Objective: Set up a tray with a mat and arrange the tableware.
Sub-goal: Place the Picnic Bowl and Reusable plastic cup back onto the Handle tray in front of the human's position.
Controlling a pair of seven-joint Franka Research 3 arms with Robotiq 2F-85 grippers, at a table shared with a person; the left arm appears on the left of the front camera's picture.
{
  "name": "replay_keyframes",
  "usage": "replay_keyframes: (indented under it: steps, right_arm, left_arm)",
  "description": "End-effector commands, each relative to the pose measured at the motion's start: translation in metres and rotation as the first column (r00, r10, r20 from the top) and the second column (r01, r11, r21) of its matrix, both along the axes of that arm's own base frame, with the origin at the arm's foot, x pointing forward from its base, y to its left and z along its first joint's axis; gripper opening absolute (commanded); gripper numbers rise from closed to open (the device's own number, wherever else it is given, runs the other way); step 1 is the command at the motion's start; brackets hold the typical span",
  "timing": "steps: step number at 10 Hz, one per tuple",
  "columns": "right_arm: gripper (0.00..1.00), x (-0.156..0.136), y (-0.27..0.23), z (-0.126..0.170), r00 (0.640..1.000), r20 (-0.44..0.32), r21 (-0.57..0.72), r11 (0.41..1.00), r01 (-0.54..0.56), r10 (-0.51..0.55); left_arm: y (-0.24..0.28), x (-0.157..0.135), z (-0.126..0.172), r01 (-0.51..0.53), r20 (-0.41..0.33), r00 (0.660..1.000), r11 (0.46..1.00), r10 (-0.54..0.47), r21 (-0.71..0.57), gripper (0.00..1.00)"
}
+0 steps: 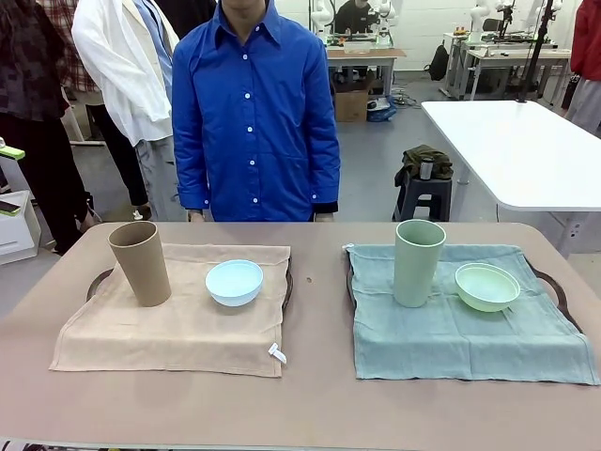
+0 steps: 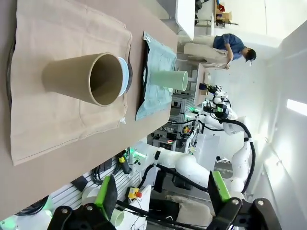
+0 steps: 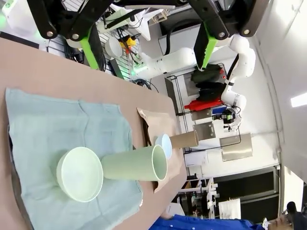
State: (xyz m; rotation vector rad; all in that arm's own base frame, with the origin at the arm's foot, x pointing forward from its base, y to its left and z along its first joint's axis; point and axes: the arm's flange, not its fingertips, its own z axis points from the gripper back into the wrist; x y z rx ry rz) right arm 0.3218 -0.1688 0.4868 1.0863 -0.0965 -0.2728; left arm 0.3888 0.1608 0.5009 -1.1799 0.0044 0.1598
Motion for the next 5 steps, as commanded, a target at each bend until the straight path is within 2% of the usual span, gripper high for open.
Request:
replay_keyframes:
  steps: [1, 5]
  right_arm:
    - [1.00, -0.0005, -0.0012, 0.0018, 1.000, -0.003, -0.002, 1.000, -0.019, 0.019]
    - [1.00, -0.0005, -0.0012, 0.0018, 1.000, -0.003, -0.002, 1.000, -0.019, 0.019]
  left_arm:
    - [0.0042, -0.0011, -0.0009, -0.009, -0.023, 1.000, 1.000, 0.008, -0.019, 1.00]
    - [0.0042, -0.0011, -0.0009, -0.009, -0.023, 1.000, 1.000, 0.008, -0.019, 1.00]
